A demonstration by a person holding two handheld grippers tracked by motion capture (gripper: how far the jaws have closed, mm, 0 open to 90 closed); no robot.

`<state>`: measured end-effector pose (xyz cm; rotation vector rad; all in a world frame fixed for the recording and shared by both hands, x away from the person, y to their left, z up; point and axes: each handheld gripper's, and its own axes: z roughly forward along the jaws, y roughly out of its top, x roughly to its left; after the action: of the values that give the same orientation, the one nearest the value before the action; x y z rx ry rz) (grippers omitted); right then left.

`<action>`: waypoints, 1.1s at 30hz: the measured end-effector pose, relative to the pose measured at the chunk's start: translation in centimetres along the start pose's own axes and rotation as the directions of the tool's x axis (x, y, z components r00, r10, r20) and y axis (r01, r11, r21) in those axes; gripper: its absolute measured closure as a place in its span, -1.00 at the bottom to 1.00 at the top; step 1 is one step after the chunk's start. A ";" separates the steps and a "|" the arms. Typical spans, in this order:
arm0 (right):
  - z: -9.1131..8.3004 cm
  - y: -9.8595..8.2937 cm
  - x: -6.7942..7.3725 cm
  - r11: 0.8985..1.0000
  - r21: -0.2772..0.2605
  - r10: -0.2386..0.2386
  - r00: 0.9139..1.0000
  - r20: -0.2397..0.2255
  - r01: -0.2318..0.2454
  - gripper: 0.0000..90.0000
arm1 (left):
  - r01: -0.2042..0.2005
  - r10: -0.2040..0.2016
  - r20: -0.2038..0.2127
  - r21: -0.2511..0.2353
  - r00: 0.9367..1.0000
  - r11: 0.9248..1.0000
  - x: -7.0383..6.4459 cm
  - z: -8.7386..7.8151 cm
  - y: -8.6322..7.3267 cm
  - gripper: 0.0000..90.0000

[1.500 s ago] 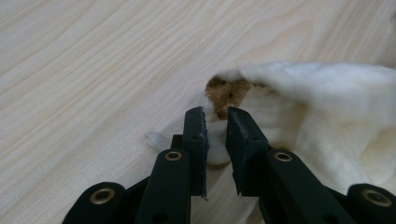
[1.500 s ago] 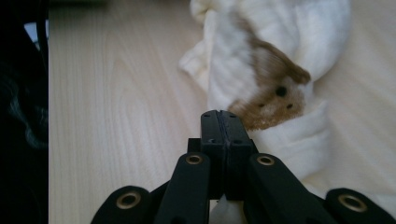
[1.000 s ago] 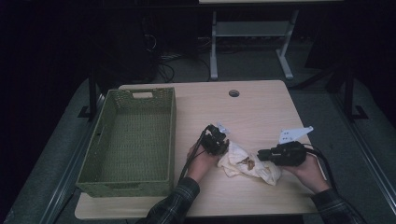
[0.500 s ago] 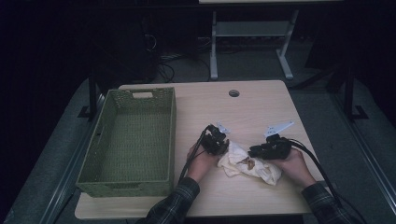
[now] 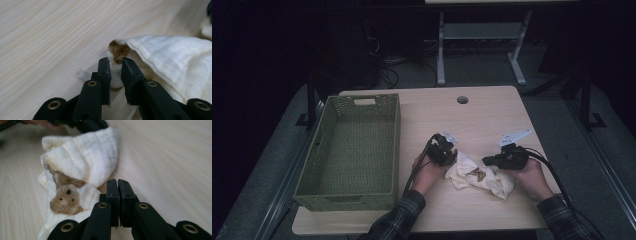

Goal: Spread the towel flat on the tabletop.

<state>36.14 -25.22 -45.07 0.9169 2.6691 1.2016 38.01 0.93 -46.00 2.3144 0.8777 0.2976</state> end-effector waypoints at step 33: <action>-7.3 -0.4 -5.3 0.977 -0.213 0.070 0.982 0.173 -0.032 0.96 | 0.075 -0.079 -0.047 -0.097 0.996 0.993 2.1 -2.8 1.1 0.94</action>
<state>38.07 -33.12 -41.21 1.0119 2.3413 1.3119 39.01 3.06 -43.20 2.1884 0.9551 0.3585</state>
